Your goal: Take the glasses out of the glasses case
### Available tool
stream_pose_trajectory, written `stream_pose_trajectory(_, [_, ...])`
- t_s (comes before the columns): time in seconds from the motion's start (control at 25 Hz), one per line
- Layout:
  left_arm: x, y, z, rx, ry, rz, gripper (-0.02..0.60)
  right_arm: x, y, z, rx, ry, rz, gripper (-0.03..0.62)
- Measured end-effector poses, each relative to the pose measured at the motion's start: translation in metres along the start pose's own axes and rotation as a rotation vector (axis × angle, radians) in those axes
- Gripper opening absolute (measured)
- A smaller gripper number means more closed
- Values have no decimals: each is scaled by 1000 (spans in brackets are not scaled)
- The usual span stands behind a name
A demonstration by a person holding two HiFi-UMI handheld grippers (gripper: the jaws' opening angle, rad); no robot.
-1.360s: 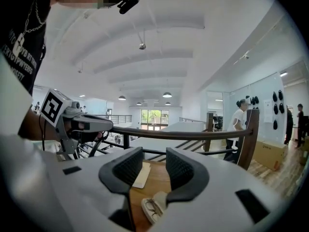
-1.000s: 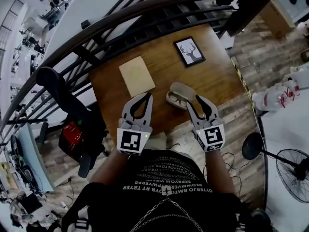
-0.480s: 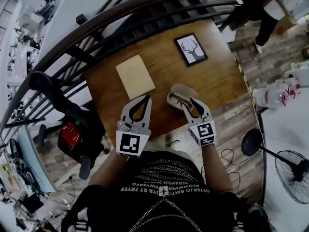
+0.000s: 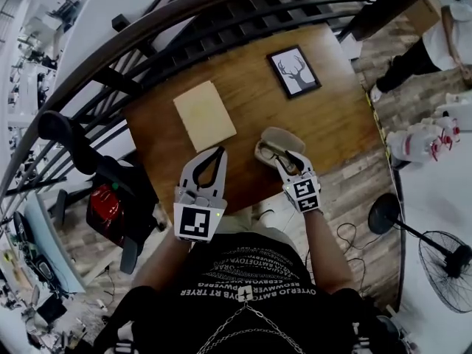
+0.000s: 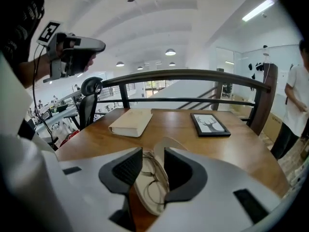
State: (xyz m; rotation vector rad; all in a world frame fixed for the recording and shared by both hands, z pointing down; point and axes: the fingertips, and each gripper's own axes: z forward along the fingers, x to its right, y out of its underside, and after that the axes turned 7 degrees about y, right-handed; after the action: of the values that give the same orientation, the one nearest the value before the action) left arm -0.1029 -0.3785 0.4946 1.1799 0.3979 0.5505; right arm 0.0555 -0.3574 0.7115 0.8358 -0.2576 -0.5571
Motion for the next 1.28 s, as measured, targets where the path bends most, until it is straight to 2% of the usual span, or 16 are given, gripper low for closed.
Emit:
stream_pose_trajectory(0.56, [-5,12,3,-21,1,-19,28,14,64,50,-198,20,-29,135])
stream_pose_trajectory(0.92, [-11,17,-1,-36,-8,-27,29,13,69,64,-246,7,-56,83])
stream_pose_trajectory(1.16, [-6,12,4,-27,5,-17,29,11,71,63,-279,-32,-136,30])
stream_pose_trajectory(1.28, [-3,11,5,-25,7,-18,28,12,72,60,-285,-42,-107,28])
